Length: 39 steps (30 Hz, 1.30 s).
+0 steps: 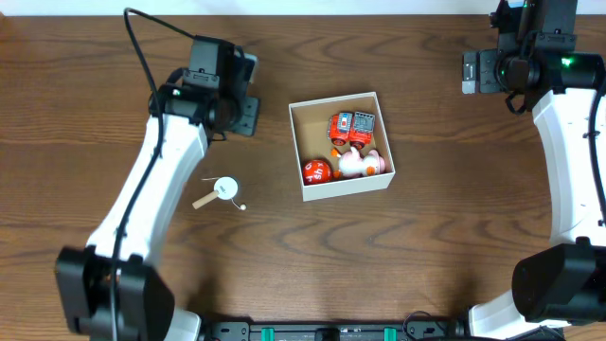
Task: Pack container
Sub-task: 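Carry the cube with the left gripper over the white box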
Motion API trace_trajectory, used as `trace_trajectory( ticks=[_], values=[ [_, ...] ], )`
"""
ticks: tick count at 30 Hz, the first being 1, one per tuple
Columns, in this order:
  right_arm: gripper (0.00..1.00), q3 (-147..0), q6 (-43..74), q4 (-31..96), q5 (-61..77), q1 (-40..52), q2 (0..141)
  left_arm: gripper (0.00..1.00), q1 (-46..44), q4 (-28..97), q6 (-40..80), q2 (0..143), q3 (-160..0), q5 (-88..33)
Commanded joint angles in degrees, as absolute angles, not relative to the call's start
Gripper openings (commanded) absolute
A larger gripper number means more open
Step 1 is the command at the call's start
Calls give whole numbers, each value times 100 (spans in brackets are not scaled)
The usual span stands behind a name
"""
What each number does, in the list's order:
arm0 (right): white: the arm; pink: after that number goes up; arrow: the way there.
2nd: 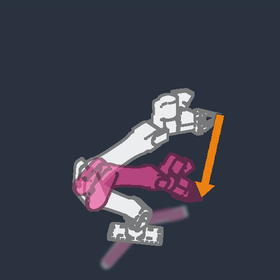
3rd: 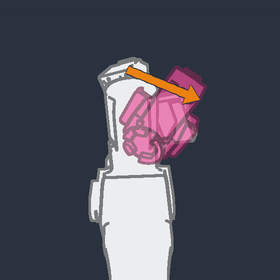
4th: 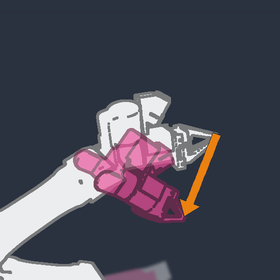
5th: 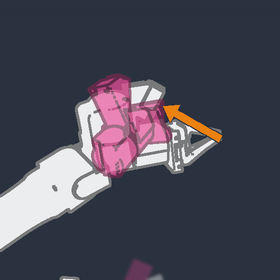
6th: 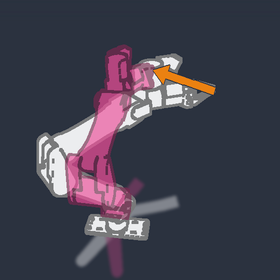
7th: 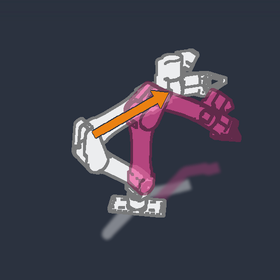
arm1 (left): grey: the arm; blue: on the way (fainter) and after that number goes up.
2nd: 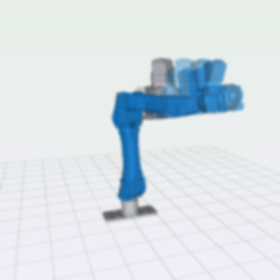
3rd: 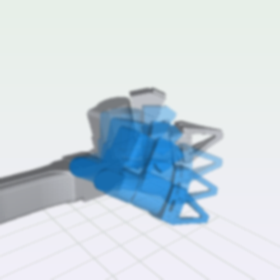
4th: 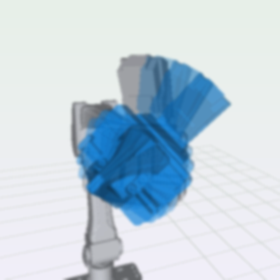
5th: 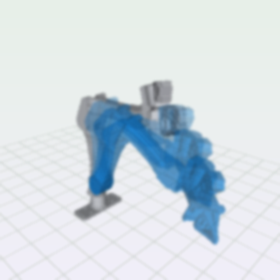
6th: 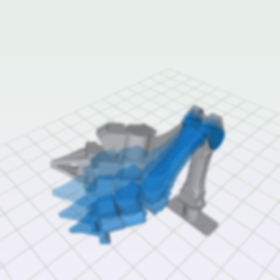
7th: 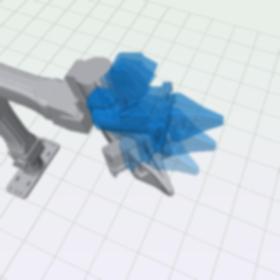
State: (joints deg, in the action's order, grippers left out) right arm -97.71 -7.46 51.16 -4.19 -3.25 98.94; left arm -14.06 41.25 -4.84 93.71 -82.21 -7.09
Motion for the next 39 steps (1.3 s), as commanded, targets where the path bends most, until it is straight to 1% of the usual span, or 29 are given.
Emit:
trace_trajectory(
  ticks=[1,9,18,23,26,30,31,32,33,36,39],
  values=[
    [99,-9817,-646,5107,-447,-338,9891,36,-1796,3885,161,9122,-8350,-797],
    [99,-9817,-646,5109,-449,-336,9891,34,-2578,3155,1345,9100,-8350,-794],
    [99,-9817,-646,5109,-449,-338,9891,28,-3002,3096,2602,9330,-8350,-799],
    [99,-9817,-646,5105,-449,-362,9891,28,-3395,3087,2606,9699,-8348,-792],
    [99,-9817,-646,5107,-449,-403,9891,29,-3476,3111,2630,9974,-8350,-792],
    [99,-9817,-646,5109,-449,-469,9891,27,-3457,3138,2963,10335,-8348,-786],
    [99,-9817,-646,5107,-447,-486,9891,27,-3446,3133,3037,10422,-8350,-725],
    [99,-9817,-646,5109,-447,-502,9891,24,-3446,3140,3076,10497,-8350,-602],
    [99,-9817,-644,5107,-447,-519,9891,22,-3446,3140,3074,10556,-8348,-451],
    [98,-9817,-646,5107,-449,-550,9891,22,-3448,3135,3072,10645,-8350,-99],
    [99,-9817,-646,5107,-449,-574,9891,22,-3448,3140,2932,10696,-8350,-36]
  ],
)
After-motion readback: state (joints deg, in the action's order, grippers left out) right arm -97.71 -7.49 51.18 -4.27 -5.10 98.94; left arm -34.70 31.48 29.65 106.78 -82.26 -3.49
